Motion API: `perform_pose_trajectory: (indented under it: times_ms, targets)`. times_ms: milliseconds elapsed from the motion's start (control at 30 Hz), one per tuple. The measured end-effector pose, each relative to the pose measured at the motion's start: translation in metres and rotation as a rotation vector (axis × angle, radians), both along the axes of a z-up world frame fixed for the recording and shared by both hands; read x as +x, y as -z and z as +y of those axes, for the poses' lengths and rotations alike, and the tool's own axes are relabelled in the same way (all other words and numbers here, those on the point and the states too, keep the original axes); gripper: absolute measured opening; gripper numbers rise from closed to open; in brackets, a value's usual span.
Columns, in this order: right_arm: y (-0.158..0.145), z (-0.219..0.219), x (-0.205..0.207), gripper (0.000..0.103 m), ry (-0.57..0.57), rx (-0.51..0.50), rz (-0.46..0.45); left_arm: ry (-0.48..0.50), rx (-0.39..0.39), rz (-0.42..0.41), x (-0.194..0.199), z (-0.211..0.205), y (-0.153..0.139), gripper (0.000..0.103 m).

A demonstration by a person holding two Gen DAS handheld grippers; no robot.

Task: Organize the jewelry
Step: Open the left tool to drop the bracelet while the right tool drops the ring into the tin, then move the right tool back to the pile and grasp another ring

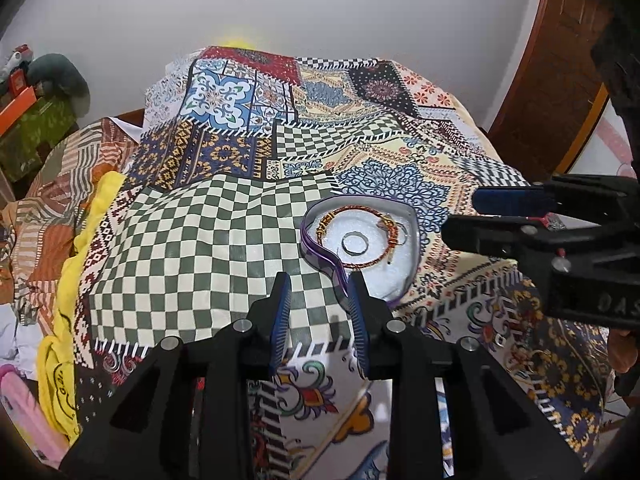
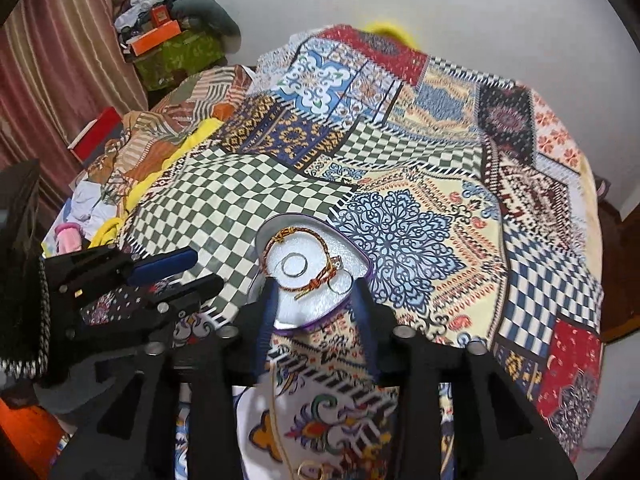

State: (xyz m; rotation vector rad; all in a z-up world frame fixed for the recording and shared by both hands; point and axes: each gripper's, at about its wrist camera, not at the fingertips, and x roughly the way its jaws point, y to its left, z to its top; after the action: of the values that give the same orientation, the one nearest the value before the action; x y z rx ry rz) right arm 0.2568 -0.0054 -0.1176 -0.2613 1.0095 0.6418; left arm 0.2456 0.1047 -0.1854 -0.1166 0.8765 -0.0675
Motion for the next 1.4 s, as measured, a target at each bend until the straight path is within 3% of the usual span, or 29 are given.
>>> perform_pose_trajectory:
  times_ms: [500,833,1133,1400]
  targets:
    - [-0.035,-0.036,-0.052,0.041,0.036,0.045,-0.101,0.018,0.009,-0.053,-0.051,-0.021,-0.038,0.030]
    - [-0.042,-0.075,-0.079,0.041,0.093,0.033,-0.158,0.073,0.000,-0.031,-0.067,-0.049,-0.033,0.030]
    - [-0.003,-0.095,-0.091,0.041,0.098,-0.005,-0.066,0.114,-0.010,0.023,-0.078,-0.070,-0.009,0.030]
    - [0.039,-0.084,-0.100,0.041,0.055,-0.062,0.009,0.139,-0.007,0.063,-0.078,-0.079,0.007,0.030]
